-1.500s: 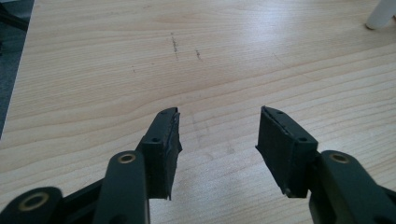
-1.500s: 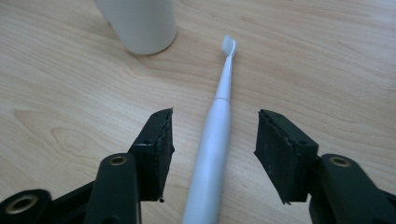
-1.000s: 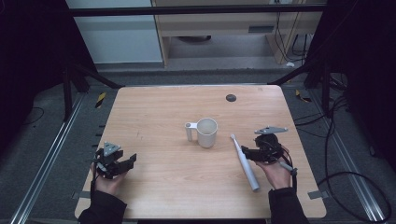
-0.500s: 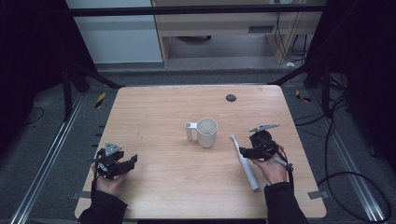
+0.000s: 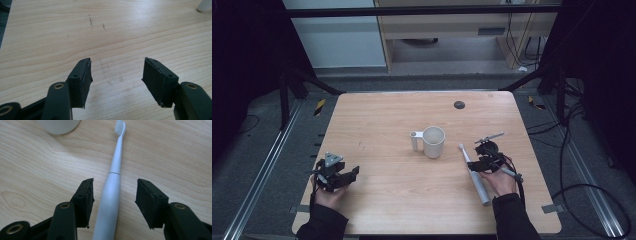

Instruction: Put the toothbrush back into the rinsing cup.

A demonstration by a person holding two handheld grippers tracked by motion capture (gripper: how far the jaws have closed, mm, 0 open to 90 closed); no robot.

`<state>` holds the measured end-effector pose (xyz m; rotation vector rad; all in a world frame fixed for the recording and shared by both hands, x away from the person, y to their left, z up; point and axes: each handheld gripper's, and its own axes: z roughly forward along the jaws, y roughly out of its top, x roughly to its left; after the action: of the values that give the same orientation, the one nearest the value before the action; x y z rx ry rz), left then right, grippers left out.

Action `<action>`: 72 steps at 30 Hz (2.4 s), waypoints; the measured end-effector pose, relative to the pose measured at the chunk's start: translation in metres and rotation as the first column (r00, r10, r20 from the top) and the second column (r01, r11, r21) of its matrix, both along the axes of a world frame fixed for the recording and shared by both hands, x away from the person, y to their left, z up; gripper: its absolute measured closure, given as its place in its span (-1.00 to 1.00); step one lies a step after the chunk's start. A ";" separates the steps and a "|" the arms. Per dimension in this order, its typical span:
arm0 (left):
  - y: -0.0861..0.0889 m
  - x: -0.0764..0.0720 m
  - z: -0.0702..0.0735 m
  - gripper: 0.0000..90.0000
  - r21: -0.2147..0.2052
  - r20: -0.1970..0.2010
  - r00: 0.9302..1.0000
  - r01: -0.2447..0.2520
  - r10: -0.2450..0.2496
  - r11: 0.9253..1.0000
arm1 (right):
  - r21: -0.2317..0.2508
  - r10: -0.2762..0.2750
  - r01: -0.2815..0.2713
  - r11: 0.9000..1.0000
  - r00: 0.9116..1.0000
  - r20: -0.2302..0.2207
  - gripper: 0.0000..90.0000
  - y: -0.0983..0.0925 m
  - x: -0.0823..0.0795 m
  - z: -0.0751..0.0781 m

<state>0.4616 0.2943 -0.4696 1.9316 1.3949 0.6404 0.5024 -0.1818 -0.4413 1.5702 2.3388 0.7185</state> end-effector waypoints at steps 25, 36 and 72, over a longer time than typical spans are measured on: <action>0.000 0.000 0.000 -0.13 0.005 -0.003 1.000 0.003 -0.003 1.000 | -0.048 0.005 -0.010 0.999 0.995 -0.099 0.16 0.005 0.009 -0.021; 0.000 0.000 -0.001 -0.12 0.007 -0.005 1.000 0.003 -0.003 1.000 | -0.064 0.005 -0.014 0.998 0.991 -0.136 0.26 0.009 0.011 -0.028; -0.001 0.000 0.000 -0.10 0.009 -0.004 1.000 0.003 -0.003 1.000 | 0.007 -0.006 0.007 1.000 0.997 -0.076 0.49 0.007 0.000 0.002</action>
<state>0.4619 0.2930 -0.4698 1.9430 1.3932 0.6433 0.5021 -0.1749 -0.4398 1.6349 2.3859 0.6776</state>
